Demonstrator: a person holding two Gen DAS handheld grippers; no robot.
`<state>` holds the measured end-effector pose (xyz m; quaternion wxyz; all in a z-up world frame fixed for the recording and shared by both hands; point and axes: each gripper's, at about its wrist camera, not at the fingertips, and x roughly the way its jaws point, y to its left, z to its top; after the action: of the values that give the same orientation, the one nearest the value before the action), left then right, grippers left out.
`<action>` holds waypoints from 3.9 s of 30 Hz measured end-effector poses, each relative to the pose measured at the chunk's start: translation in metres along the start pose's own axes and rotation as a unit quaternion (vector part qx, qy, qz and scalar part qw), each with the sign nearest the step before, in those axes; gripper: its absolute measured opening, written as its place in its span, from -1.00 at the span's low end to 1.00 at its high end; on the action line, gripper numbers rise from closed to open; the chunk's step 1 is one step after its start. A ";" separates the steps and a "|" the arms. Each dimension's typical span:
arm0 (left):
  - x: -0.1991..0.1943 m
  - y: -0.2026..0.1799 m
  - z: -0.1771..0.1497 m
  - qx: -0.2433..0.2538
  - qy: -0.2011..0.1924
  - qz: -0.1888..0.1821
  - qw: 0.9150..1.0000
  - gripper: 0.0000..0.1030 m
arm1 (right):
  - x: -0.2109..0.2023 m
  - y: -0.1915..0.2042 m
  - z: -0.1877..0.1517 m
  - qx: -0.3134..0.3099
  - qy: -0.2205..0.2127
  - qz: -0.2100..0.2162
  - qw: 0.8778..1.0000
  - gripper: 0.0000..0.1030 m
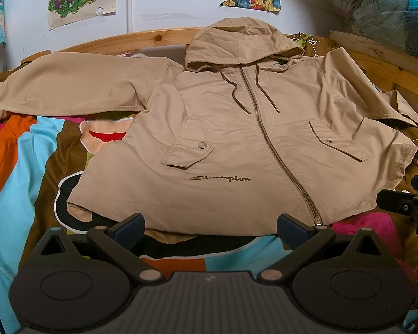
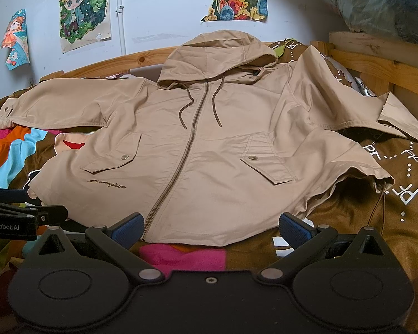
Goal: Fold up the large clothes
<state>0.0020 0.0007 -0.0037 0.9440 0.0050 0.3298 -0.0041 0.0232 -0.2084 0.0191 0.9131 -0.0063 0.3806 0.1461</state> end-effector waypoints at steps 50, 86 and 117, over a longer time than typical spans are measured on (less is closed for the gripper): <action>0.003 -0.001 -0.003 0.000 0.006 0.002 1.000 0.99 | 0.001 -0.006 0.001 0.008 -0.003 -0.009 1.000 0.99; 0.100 -0.020 0.104 0.074 0.093 -0.089 0.989 0.99 | 0.127 -0.224 0.113 -0.039 0.056 -0.249 0.966 -0.02; 0.032 -0.015 0.196 0.025 -0.117 -0.385 0.915 0.99 | 0.042 -0.010 0.295 -0.081 -0.039 0.255 0.963 -0.96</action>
<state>0.1490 -0.0171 0.1297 0.9010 -0.0991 0.1928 -0.3757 0.2584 -0.1703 0.1986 0.8560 0.0233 0.3208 0.4048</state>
